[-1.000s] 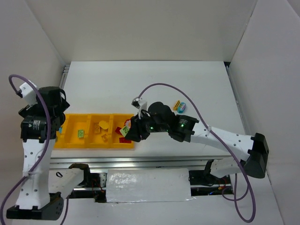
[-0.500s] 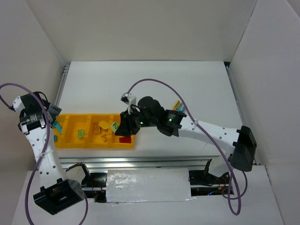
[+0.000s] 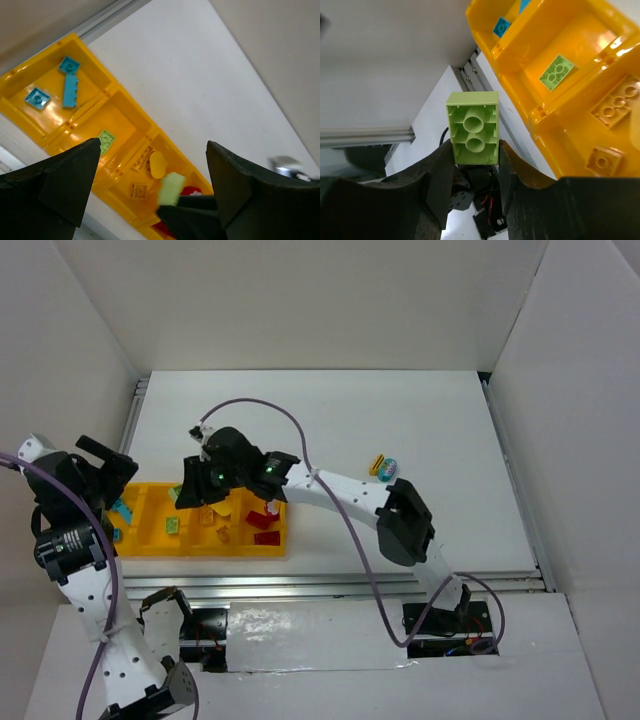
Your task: Sort the legos into containers by color
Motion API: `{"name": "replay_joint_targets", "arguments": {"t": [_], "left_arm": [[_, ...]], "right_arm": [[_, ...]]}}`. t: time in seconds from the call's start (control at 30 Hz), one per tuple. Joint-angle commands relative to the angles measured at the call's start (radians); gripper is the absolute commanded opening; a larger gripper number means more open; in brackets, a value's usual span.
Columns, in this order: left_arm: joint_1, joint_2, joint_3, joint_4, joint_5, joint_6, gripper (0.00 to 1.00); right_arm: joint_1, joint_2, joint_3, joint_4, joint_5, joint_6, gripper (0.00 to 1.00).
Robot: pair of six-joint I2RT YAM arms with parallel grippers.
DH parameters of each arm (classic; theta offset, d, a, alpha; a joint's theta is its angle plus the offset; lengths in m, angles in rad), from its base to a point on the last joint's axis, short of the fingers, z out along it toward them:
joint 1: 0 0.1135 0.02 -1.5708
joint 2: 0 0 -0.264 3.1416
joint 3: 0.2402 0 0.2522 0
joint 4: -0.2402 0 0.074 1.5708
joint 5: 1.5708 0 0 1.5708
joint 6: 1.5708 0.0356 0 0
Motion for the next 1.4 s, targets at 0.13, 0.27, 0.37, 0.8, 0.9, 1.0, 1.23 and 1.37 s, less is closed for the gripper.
{"name": "replay_joint_targets", "arguments": {"t": [0.13,0.27,0.37,0.8,0.9,1.0,1.23,1.37], "left_arm": [[-0.039,0.021,0.233,-0.001,0.195,0.068,1.00],[-0.054,0.007,0.261,-0.013,0.192,0.075,1.00],[-0.066,-0.004,0.251,-0.007,0.199,0.078,1.00],[-0.082,-0.038,0.166,0.039,0.210,0.088,0.99],[-0.082,-0.038,0.168,0.037,0.215,0.089,1.00],[-0.085,-0.041,0.180,0.030,0.199,0.092,1.00],[-0.092,-0.038,0.210,0.011,0.166,0.095,0.99],[-0.102,-0.035,0.224,0.002,0.149,0.100,0.99]], "right_arm": [[0.060,0.226,0.196,0.108,-0.155,0.132,0.01],[0.061,0.279,0.211,0.143,-0.086,0.183,0.02],[0.060,0.320,0.252,0.131,-0.026,0.192,0.05],[0.043,0.358,0.291,0.179,-0.007,0.187,0.49],[0.041,0.378,0.329,0.157,0.011,0.177,0.62],[0.032,0.401,0.375,0.139,0.003,0.177,0.77],[0.026,0.181,0.195,0.200,0.018,0.083,0.83],[0.001,-0.026,-0.032,0.234,0.074,0.036,0.82]]}}
